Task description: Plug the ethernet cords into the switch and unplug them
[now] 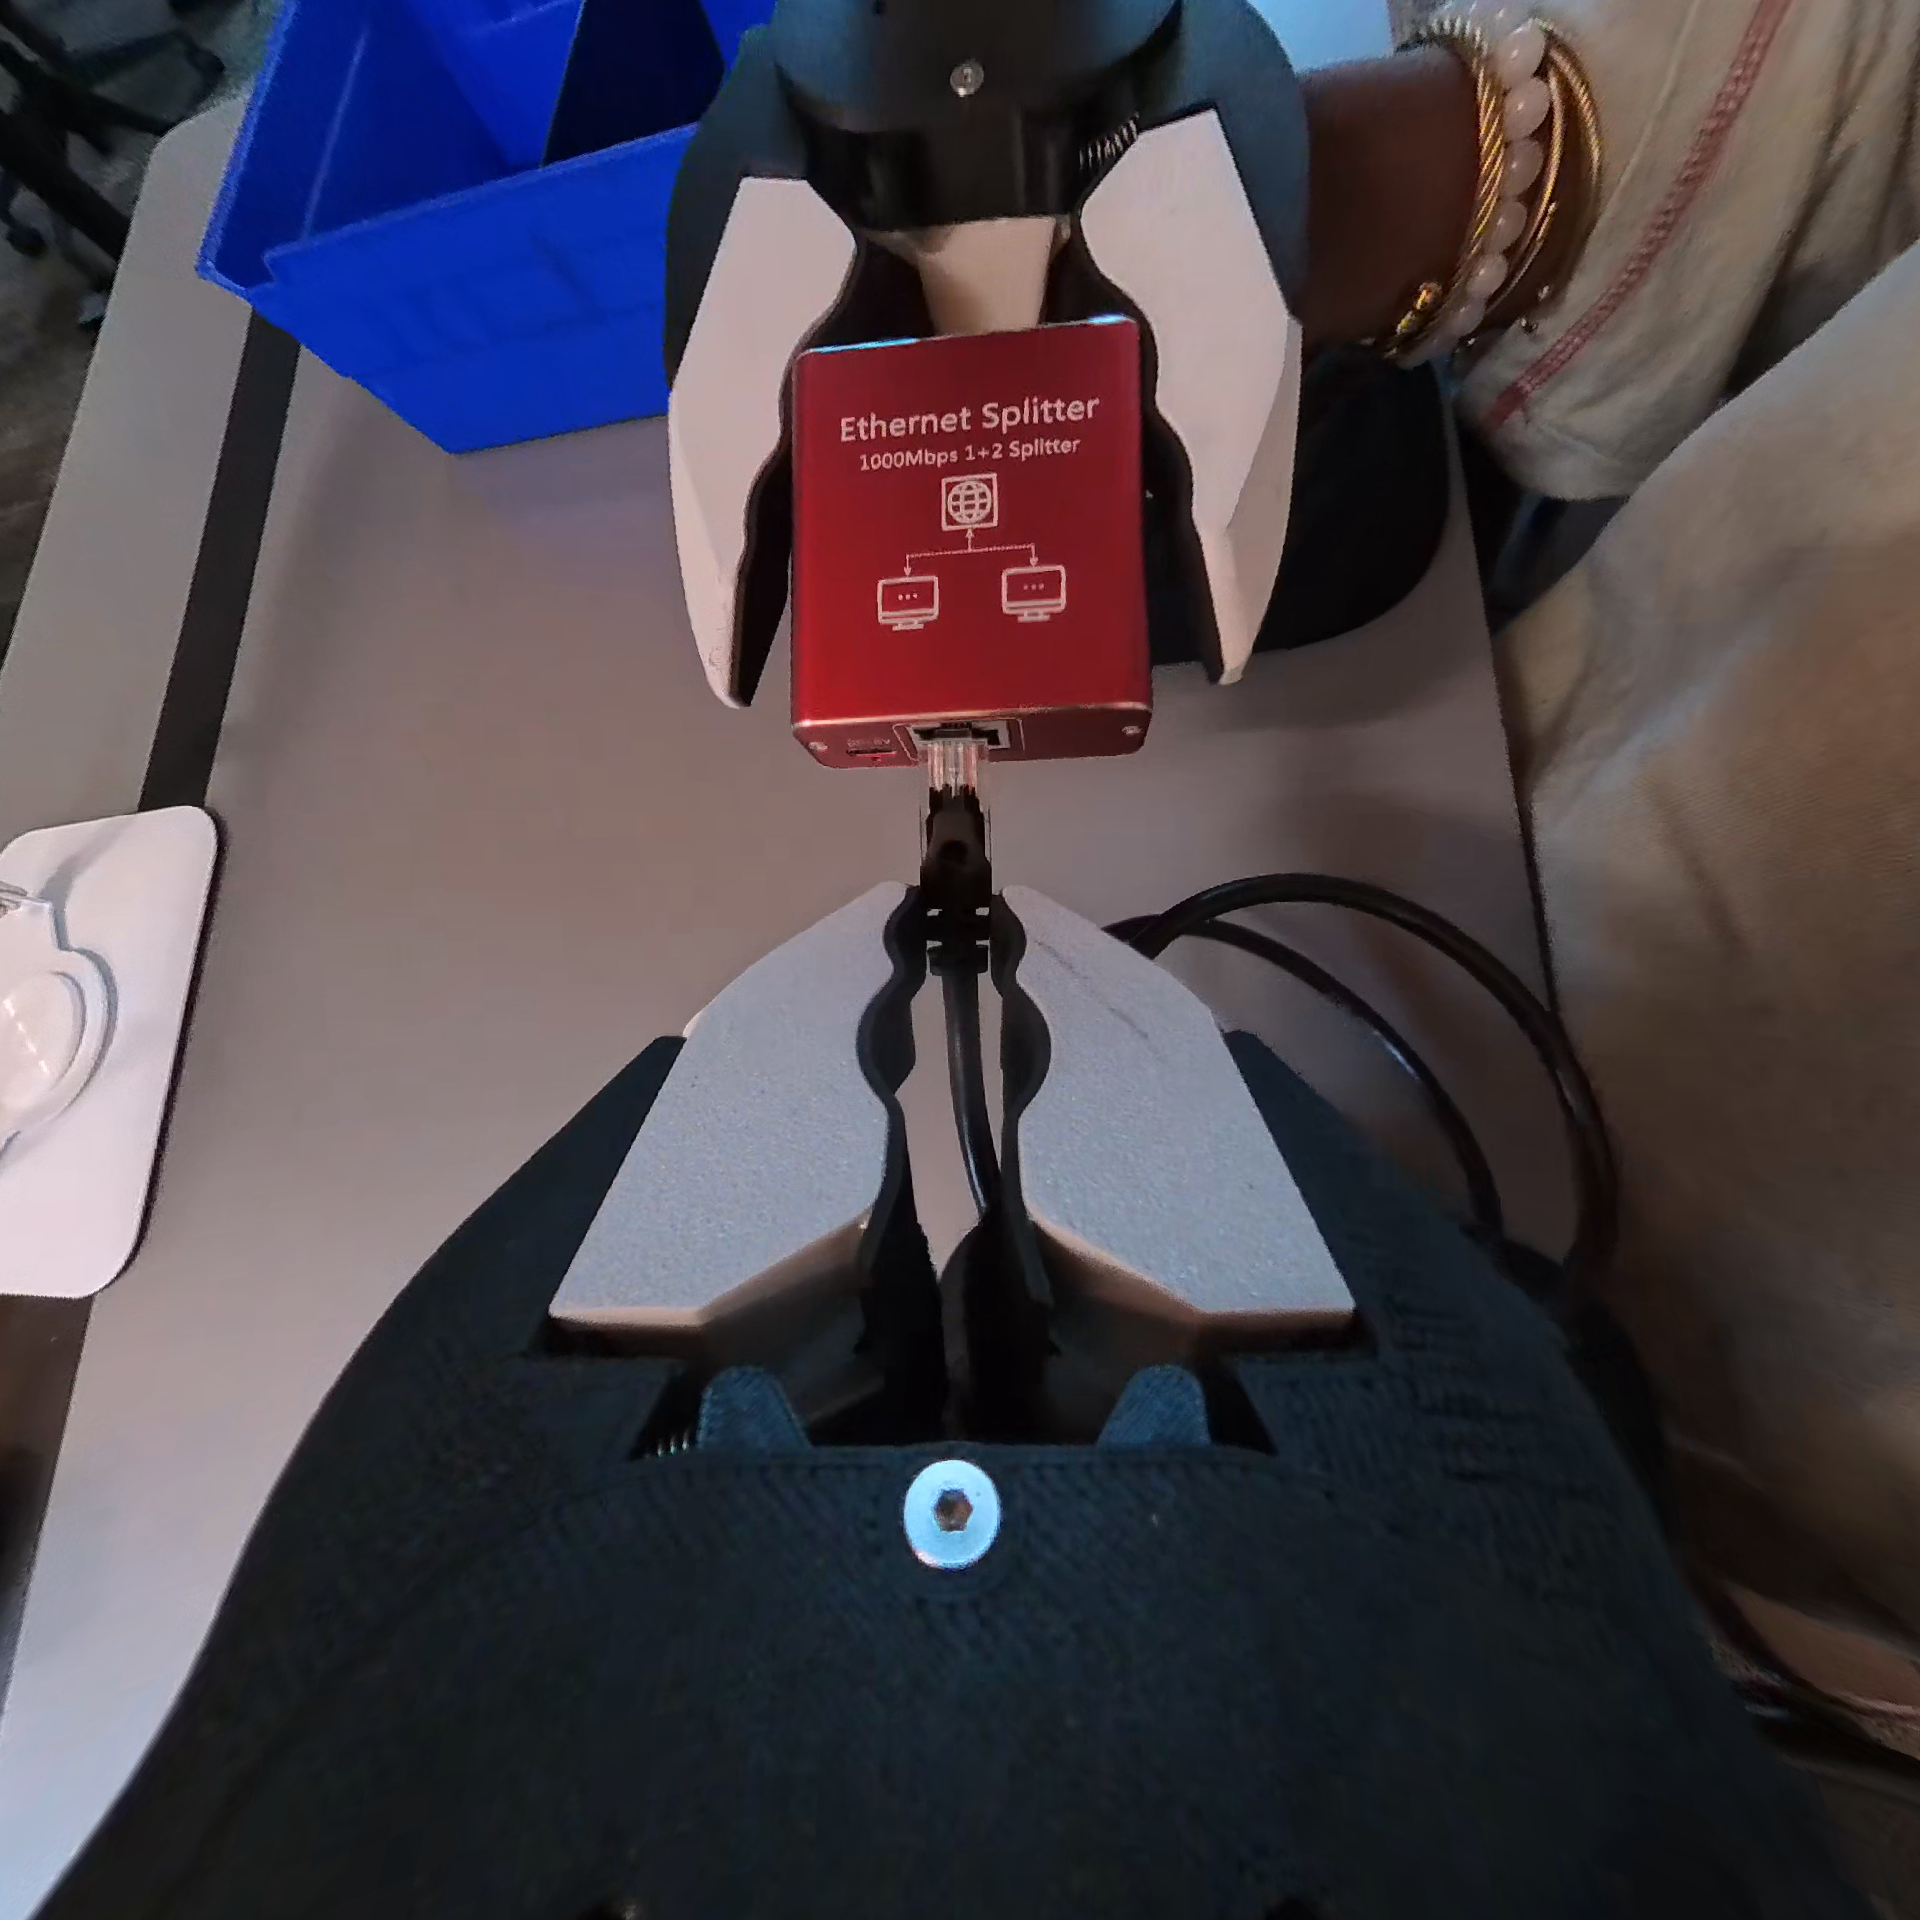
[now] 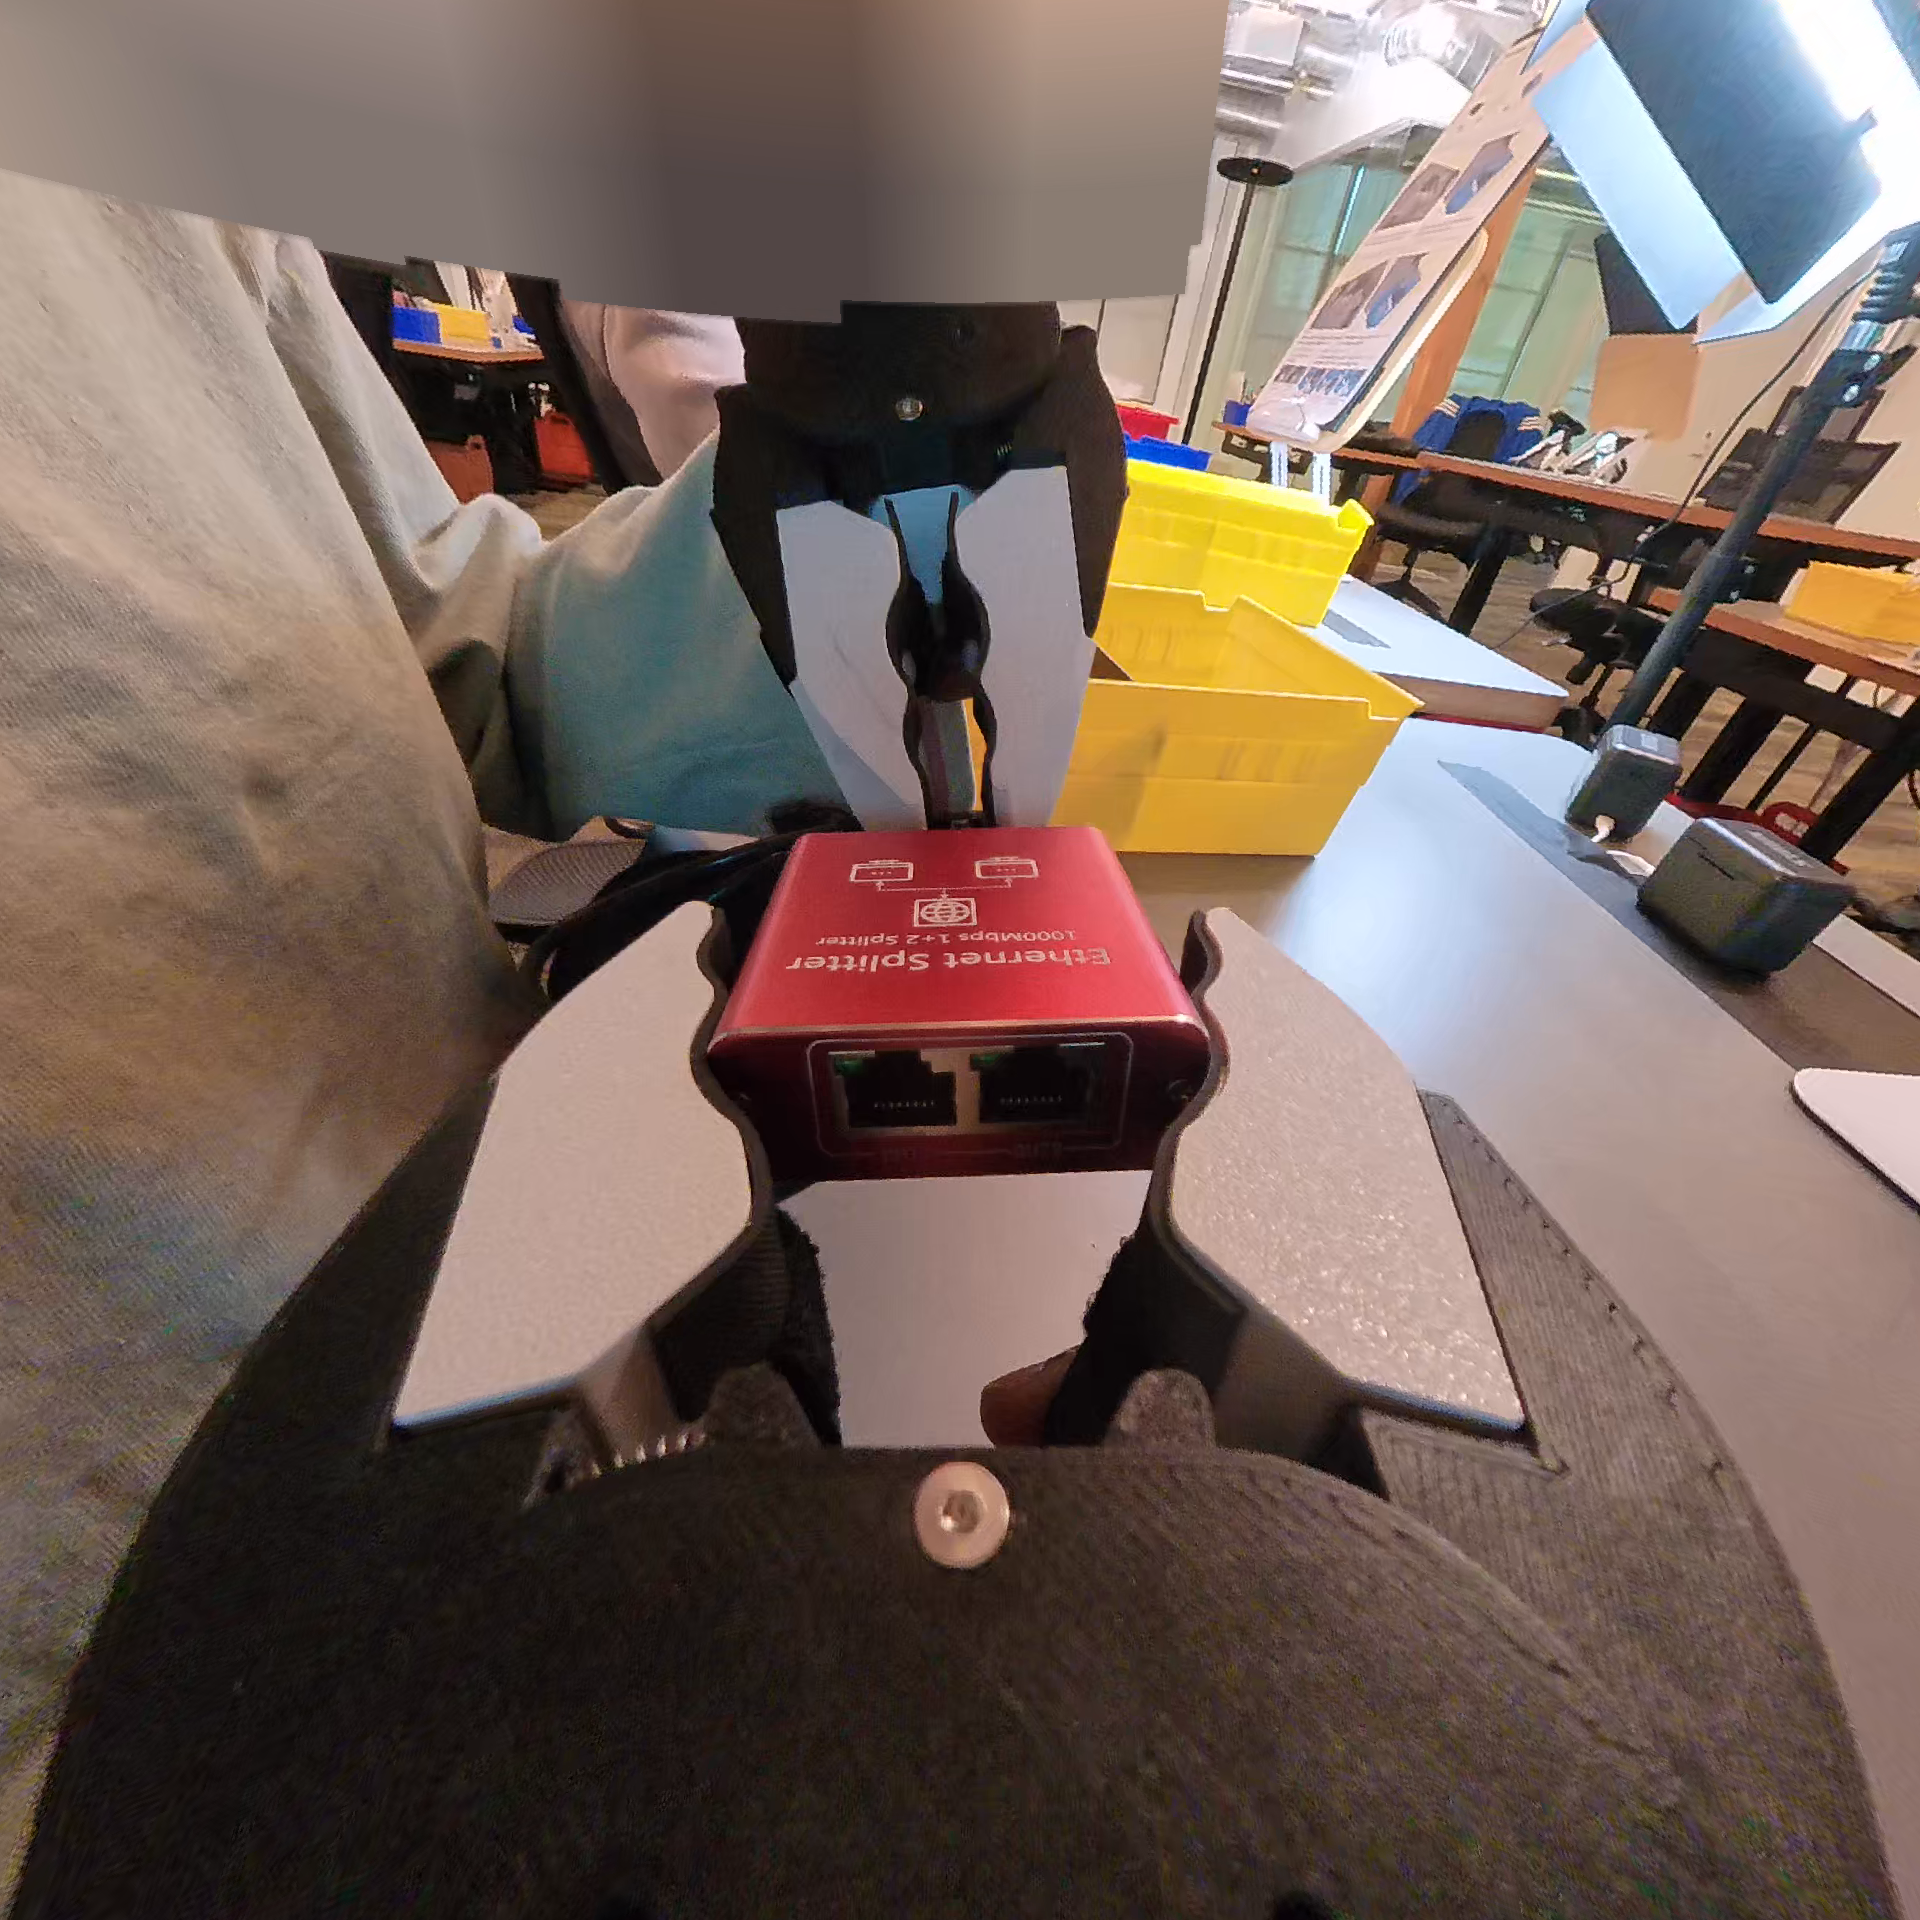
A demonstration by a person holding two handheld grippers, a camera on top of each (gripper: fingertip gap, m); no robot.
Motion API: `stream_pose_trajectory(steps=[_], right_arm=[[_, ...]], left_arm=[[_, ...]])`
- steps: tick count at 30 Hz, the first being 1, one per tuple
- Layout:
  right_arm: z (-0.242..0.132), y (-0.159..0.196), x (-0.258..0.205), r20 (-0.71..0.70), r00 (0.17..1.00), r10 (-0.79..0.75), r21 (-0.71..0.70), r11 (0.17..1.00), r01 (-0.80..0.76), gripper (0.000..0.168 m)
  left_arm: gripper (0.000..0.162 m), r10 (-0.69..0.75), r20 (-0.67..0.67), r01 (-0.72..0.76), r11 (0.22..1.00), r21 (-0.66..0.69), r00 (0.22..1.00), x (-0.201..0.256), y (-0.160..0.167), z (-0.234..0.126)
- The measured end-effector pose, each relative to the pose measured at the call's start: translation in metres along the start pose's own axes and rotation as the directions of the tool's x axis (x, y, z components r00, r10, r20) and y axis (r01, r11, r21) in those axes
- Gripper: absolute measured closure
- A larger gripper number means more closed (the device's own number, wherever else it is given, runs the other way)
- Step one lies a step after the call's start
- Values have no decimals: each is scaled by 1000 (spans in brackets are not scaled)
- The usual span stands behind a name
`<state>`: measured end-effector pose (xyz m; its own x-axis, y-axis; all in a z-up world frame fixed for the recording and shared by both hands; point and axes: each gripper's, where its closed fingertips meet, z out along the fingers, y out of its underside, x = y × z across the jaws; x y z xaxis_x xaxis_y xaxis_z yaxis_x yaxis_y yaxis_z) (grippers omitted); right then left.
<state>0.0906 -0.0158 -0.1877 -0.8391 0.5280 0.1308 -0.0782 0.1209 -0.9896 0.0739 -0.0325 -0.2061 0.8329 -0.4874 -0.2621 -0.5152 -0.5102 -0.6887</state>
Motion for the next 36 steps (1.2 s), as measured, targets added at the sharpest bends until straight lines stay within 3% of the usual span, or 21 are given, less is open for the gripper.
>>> stream_pose_trajectory(steps=[12, 23, 36], right_arm=[[-2, 17, 4, -15, 1000, -16, -89, 996, 14, 85], [-7, 14, 4, -8, 1000, -3, -9, 1000, 3, 85], [0, 42, 5, -14, 1000, 10, -218, 976, -13, 85]], left_arm=[[151, 0, -21, -1, 999, -43, 1000, 0, 8, 13], [151, -42, -27, 41, 999, -24, 999, 1, -2, 15], [152, -49, -31, 46, 994, -99, 998, 4, 20, 38]])
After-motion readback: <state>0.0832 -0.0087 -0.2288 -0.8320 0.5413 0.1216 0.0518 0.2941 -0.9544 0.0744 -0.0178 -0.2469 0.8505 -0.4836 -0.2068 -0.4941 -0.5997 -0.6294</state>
